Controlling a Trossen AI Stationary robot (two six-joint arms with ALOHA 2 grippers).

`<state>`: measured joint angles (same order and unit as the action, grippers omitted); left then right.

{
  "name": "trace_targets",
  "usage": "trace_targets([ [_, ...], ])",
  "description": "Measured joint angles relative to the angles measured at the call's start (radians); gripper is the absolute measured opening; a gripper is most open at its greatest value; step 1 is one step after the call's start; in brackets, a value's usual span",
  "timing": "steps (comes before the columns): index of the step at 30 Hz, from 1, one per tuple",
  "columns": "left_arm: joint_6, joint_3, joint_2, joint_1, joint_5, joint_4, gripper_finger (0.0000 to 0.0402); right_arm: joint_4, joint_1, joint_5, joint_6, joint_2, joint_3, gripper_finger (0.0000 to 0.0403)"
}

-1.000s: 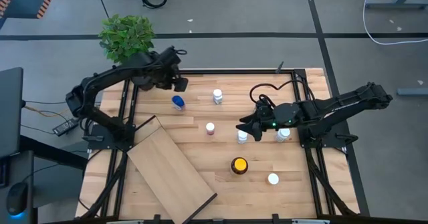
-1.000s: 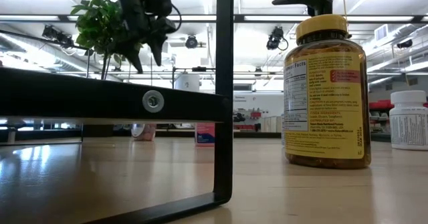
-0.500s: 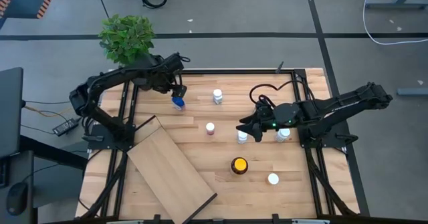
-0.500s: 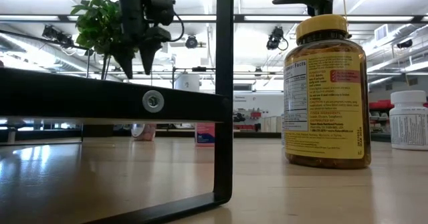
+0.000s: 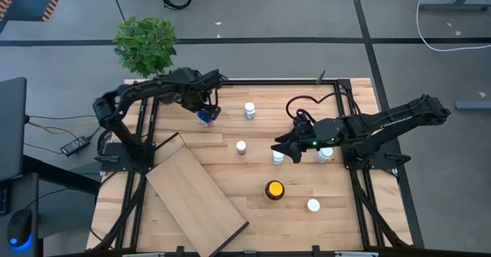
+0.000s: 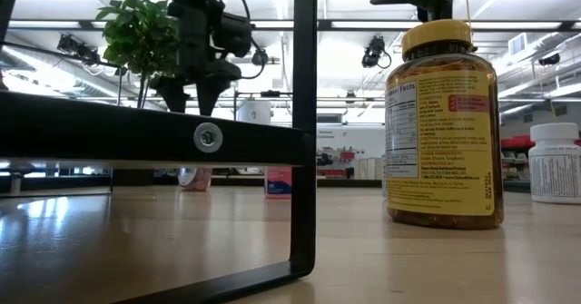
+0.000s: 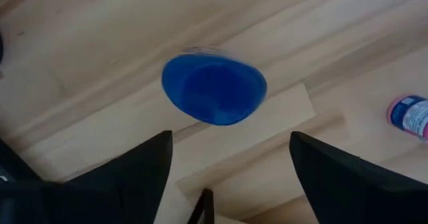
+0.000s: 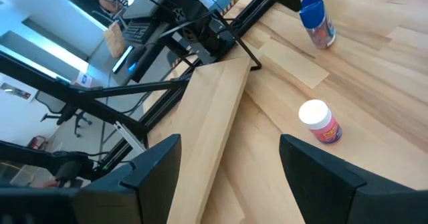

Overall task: Pick and place medicine bottles onto shelf by color
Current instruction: Put the pink pill bottle on the shelf

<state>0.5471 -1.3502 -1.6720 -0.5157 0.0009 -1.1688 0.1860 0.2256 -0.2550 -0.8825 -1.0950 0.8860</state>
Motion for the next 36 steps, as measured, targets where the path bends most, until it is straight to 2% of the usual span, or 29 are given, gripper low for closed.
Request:
trace_targets([
  [5,0.009,0.000,0.001,0.060,0.015,-0.006,0.0353,0.009,0.000,0.003,0.011,0.000,0.000,0.0261],
  [9,0.020,-0.018,0.041,0.153,0.032,-0.005,0.0375,0.095,0.000,0.003,0.002,0.000,0.000,0.0261],
  [14,0.025,-0.095,0.050,0.309,0.032,0.118,0.0373,0.155,0.000,0.003,-0.012,0.000,0.000,0.0261],
  [18,0.047,-0.108,0.001,0.406,0.011,0.246,0.0366,0.158,0.000,0.026,-0.016,0.001,0.000,0.0261],
  [23,0.073,-0.106,-0.080,0.425,-0.067,0.289,0.0365,0.158,0.005,0.102,-0.048,0.002,0.000,0.0261],
  [36,0.027,-0.107,-0.188,0.441,-0.058,0.401,0.0366,0.165,0.048,0.140,-0.087,0.002,0.000,0.0261],
])
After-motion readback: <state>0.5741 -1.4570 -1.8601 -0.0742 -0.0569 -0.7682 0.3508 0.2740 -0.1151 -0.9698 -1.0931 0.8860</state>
